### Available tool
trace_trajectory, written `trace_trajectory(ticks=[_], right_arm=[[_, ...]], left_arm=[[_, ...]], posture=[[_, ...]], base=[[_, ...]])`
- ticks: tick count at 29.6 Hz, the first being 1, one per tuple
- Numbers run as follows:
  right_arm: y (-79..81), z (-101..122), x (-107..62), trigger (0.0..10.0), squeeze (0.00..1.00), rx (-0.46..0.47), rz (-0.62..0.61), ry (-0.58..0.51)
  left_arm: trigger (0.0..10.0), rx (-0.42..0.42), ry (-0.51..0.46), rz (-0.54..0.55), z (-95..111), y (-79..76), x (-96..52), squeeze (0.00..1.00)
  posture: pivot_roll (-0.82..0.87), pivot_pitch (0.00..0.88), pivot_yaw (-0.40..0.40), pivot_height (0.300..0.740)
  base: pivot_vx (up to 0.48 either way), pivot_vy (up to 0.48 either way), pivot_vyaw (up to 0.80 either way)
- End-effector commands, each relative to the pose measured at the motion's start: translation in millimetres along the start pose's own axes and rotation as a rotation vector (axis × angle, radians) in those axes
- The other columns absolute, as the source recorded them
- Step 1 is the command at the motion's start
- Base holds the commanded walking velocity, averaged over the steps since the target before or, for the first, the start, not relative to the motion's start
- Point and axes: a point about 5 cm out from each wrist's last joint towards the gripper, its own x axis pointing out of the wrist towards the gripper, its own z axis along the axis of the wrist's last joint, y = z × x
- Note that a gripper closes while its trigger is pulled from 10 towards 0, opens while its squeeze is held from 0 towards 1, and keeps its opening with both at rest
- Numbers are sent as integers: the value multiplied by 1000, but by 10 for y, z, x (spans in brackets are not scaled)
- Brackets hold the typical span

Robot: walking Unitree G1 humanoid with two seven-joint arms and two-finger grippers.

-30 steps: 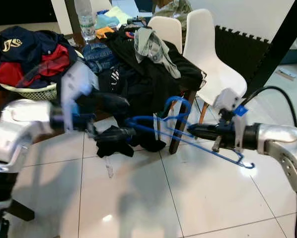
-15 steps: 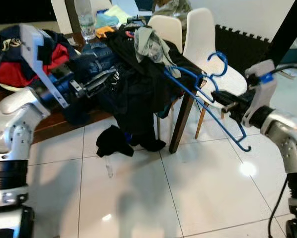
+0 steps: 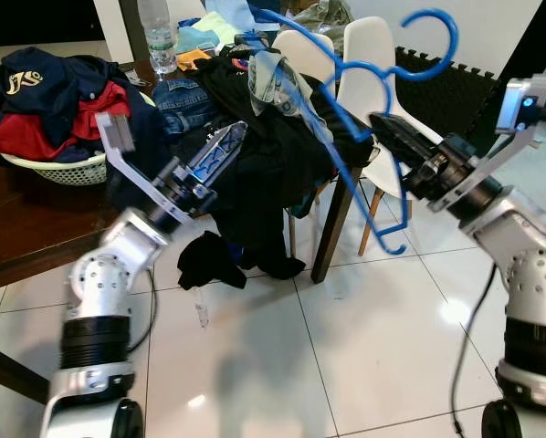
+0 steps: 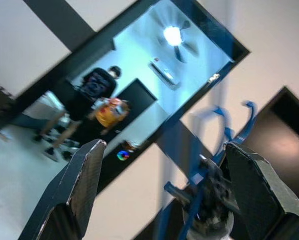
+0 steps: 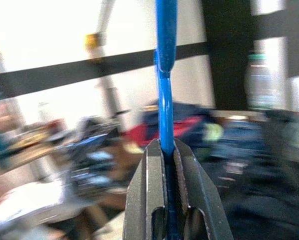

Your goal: Hang hanger

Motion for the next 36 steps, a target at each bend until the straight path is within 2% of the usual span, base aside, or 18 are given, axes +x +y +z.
trace_trajectory(ticks=[1,3,7,13,14,15,17,25,36], right_arm=[[115,-10,13,0,0,15,92,5],[242,-54,20,0,0,41,184,31],[361,-97,10,0,0,66,246,56],[397,-116,19,0,0,73,251,71],[392,-117,25,0,0,70,245,76],[386,-116,26,0,0,67,240,80],[370,-110,29,0,0,61,230,85],[370,-108,26,0,0,59,226,93],[394,-83,75,0,0,55,228,88]], left_arm=[[10000,-57,-5,-90,12,-83,14,0],[10000,-99,21,-161,0,-181,24,0],[10000,-111,39,-183,-16,-235,14,0],[10000,-105,61,-220,-37,-311,7,0],[3098,-106,67,-234,-38,-332,6,0],[0,-114,70,-257,-28,-356,-2,0],[0,-117,81,-296,-5,-397,-26,0],[0,-120,93,-330,33,-437,-75,0],[0,-124,115,-343,1,-455,-107,0]], posture=[[88,110,3,740],[83,112,2,740],[84,113,1,740],[82,116,-2,740],[80,118,-3,740],[80,118,-3,740],[80,119,-4,740],[79,121,-4,740],[73,126,-3,740]], base=[[0,0,0],[0,0,0],[0,0,0],[0,0,0],[0,0,0],[0,0,0],[0,0,0],[0,0,0],[0,0,0]])
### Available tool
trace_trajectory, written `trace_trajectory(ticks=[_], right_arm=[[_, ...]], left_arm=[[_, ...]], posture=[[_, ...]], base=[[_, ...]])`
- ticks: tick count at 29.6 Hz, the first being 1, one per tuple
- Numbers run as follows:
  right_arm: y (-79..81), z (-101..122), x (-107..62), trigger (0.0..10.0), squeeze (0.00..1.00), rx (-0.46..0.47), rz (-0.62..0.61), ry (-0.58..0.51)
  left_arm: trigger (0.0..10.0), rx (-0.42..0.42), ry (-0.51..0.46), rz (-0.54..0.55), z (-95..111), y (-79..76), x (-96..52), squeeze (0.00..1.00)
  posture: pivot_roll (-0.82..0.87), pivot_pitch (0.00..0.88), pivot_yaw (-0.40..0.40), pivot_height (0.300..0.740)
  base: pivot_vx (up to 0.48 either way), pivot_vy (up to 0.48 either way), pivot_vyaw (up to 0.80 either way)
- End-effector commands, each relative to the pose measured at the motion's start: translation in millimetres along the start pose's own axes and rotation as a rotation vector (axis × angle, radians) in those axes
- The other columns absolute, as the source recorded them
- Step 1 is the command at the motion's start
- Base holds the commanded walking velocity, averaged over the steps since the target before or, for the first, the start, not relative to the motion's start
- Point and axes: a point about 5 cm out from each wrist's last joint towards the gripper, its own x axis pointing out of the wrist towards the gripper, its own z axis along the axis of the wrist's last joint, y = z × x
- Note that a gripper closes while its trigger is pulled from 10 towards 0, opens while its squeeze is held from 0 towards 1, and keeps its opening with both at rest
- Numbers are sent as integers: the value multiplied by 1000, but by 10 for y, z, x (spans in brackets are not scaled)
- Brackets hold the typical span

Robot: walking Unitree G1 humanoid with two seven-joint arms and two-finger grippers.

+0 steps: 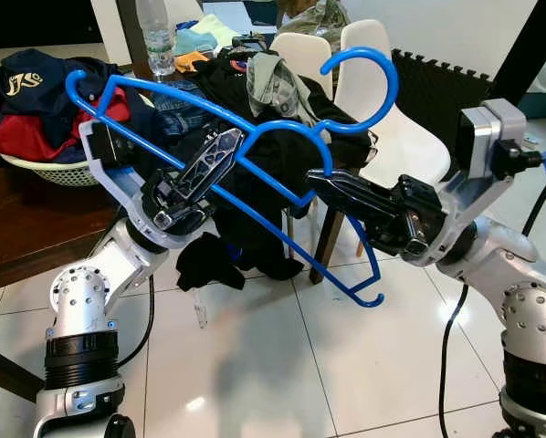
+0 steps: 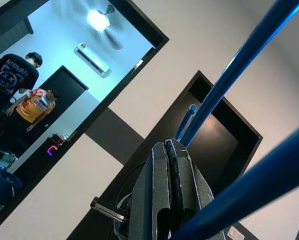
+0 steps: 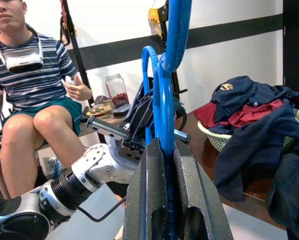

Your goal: Hang hanger

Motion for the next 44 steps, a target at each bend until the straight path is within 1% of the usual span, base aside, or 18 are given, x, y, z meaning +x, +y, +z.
trace_trajectory(ticks=[1,2,4,5,6,7,8,9,10,11,12,13,14,15,26,35,36,44], right_arm=[[35,46,34,0,0,-21,7,-6],[34,45,47,8824,0,-28,4,-5],[34,45,47,8824,0,-28,4,-5],[43,37,59,10000,0,-23,17,-3],[81,29,73,10000,43,-13,51,-5],[81,29,73,10000,43,-13,51,-5],[117,23,83,10000,239,-5,80,-9],[117,23,83,10000,239,-5,80,-9],[160,15,92,10000,482,0,112,-7],[160,15,92,10000,482,0,112,-7],[186,5,103,10000,522,-1,125,-2],[186,5,103,10000,522,-1,125,-2],[192,-17,115,10000,365,-10,119,14],[190,-42,124,10000,0,-15,113,32],[195,-102,163,10000,0,-7,110,69],[140,-261,136,10000,0,6,50,184],[120,-275,123,0,0,10,34,196],[104,-280,109,0,0,14,24,200]], left_arm=[[0,-4,40,-33,-23,-59,3,0],[0,-5,41,-34,-23,-60,1,0],[0,-5,41,-34,-23,-60,1,0],[0,-5,40,-35,-22,-61,0,0],[0,-5,41,-37,-20,-63,0,0],[0,-5,41,-37,-20,-63,0,0],[0,-5,41,-38,-18,-65,1,0],[0,-5,41,-38,-18,-65,1,0],[0,-5,42,-40,-16,-68,1,0],[0,-5,42,-40,-16,-68,1,0],[0,-5,42,-42,-15,-70,1,0],[0,-5,42,-42,-15,-70,1,0],[0,-6,42,-44,-15,-72,2,0],[0,-6,43,-46,-17,-75,4,0],[0,-4,41,-55,-19,-83,13,0],[0,35,8,-35,57,-72,11,0],[0,47,-3,-31,94,-72,20,0],[0,64,-18,-26,136,-74,40,0]], posture=[[73,126,-3,740],[73,126,-4,740],[73,126,-4,740],[73,126,-4,740],[74,127,-5,740],[74,127,-5,740],[74,127,-5,740],[74,127,-5,740],[74,127,-5,740],[74,127,-5,740],[74,127,-5,740],[74,127,-5,740],[74,127,-5,740],[73,128,-5,740],[73,127,-6,740],[68,128,-6,740],[67,128,-6,740],[65,129,-6,740]], base=[[0,0,0],[0,0,0],[0,0,0],[0,0,0],[0,0,0],[0,0,0],[0,0,0],[0,0,0],[0,0,0],[0,0,0],[0,0,0],[0,0,0],[0,0,0],[0,0,0],[0,0,0],[0,0,0],[0,0,0],[0,0,0]])
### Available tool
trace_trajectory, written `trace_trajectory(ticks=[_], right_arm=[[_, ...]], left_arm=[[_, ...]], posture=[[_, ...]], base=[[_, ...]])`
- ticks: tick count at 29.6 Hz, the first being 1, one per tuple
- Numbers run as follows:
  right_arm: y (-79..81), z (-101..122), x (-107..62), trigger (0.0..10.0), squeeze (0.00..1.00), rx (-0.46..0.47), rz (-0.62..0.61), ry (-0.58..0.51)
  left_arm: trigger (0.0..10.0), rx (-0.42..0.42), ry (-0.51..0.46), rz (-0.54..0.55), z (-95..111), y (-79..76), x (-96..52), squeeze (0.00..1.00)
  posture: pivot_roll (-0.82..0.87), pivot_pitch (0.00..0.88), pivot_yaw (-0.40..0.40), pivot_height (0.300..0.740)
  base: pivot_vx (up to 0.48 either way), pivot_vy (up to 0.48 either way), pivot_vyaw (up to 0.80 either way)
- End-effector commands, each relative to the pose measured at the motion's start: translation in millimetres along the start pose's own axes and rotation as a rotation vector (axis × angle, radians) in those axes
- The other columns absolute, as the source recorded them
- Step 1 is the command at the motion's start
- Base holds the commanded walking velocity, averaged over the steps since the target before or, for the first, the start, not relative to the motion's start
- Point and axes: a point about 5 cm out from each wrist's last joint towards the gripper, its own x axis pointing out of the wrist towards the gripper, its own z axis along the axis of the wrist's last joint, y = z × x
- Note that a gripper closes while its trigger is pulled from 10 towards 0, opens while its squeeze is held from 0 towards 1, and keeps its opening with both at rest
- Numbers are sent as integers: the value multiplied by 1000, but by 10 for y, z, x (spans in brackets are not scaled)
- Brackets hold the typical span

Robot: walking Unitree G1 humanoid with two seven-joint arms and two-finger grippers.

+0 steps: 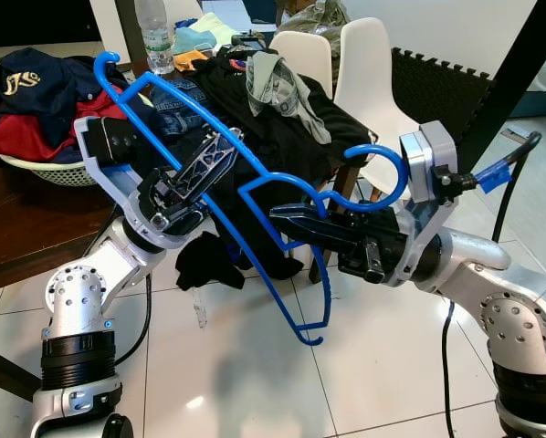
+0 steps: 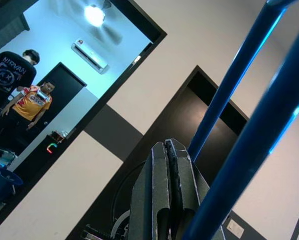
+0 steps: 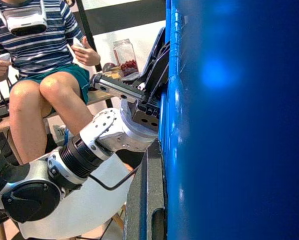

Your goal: Hang hanger

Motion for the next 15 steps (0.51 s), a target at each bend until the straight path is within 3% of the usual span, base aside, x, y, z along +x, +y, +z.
trace_trajectory(ticks=[1,5,6,7,8,11,12,14,15], right_arm=[[-31,-53,-38,0,0,15,-29,36],[-40,-52,-41,0,0,12,-35,36],[-73,-52,-52,0,0,6,-57,34],[-98,-52,-60,0,0,2,-72,33],[-130,-56,-76,0,0,-2,-92,35],[-149,-59,-87,0,0,-5,-105,37],[-174,-66,-106,0,0,-7,-123,42],[-190,-70,-119,0,0,-9,-135,45],[-208,-73,-134,0,0,-10,-150,46]], left_arm=[[0,31,-14,-15,83,-30,31,0],[0,33,-16,-14,83,-31,34,0],[7843,61,1,12,53,-11,25,0],[7843,82,14,32,31,3,18,0],[10000,83,30,47,-7,24,5,0],[10000,80,40,54,-33,37,-4,0],[10000,66,53,51,-69,35,-15,812],[10000,56,62,48,-94,31,-22,812],[10000,47,77,43,-123,25,-33,1000]], posture=[[65,129,-6,740],[66,129,-7,740],[69,128,-8,740],[69,128,-8,740],[70,127,-9,740],[70,127,-9,740],[69,123,-10,740],[69,123,-10,740],[69,123,-10,740]], base=[[0,0,0],[0,0,0],[0,0,0],[0,0,0],[0,0,0],[0,0,0],[0,0,0],[0,0,0],[0,0,0]])
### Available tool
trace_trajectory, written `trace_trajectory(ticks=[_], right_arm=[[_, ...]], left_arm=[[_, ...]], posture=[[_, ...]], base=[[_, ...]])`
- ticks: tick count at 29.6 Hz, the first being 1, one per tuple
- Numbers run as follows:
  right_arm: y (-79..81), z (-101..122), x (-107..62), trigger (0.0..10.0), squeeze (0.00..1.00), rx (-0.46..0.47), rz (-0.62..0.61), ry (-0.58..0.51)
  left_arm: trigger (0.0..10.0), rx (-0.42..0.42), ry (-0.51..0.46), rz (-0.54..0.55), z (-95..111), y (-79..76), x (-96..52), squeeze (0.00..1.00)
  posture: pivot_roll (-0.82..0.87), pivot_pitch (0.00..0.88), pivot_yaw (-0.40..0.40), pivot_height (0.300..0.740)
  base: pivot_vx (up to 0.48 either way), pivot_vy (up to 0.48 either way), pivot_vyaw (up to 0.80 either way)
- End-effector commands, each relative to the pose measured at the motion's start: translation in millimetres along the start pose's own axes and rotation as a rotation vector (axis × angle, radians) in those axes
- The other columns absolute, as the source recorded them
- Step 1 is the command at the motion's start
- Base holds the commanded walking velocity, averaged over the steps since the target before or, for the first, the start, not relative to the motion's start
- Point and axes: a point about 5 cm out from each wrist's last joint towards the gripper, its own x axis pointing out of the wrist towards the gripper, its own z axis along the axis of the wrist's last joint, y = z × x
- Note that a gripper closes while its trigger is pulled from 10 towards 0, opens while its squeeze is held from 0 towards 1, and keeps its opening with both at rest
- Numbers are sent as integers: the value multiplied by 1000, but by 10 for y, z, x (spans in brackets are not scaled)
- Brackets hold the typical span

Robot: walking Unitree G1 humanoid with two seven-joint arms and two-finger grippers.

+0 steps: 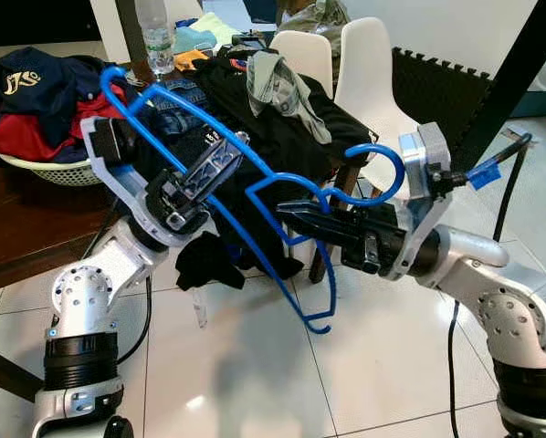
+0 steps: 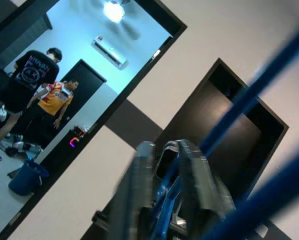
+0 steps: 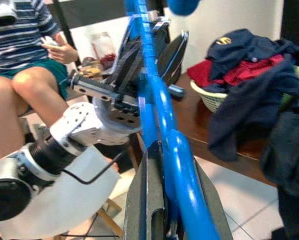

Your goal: Hang hanger

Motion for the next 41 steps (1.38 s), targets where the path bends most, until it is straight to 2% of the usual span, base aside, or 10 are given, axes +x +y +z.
trace_trajectory(ticks=[1,22,24,25,29,31,32,33,34,41], right_arm=[[-84,-16,-68,0,0,-9,-74,13],[-281,208,-307,0,0,-18,-176,-161],[-404,187,-372,0,0,-21,-274,-157],[-735,-30,-572,0,0,-32,-564,-36],[-905,-204,-736,0,0,-32,-743,58],[-1046,-484,-1009,0,0,-3,-979,196],[-1090,-633,-1172,0,0,16,-1102,272],[-1090,-633,-1172,0,0,16,-1102,272],[-1108,-778,-1333,0,0,19,-1201,359],[-1061,-987,-1460,0,0,85,-1270,367]], left_arm=[[10000,-14,68,-37,-93,-56,-24,1000],[10000,-30,232,79,-325,21,-410,1000],[10000,-11,258,123,-358,66,-456,1000],[10000,69,298,286,-414,255,-559,1000],[10000,126,315,410,-442,391,-638,1000],[10000,213,311,602,-445,576,-786,827],[10000,242,305,685,-443,644,-858,502],[10000,242,305,685,-443,644,-858,502],[10000,267,293,748,-439,690,-915,0],[10000,321,229,874,-398,759,-997,0]], posture=[[68,120,-10,740],[74,127,-12,740],[74,131,-12,740],[75,133,-9,740],[75,133,-9,740],[76,134,-9,740],[76,134,-9,740],[76,134,-9,740],[76,133,-11,740],[75,137,-11,740]], base=[[0,0,0],[0,0,0],[0,0,0],[0,0,0],[0,0,0],[0,0,0],[0,0,0],[0,0,0],[0,0,0],[0,0,0]])
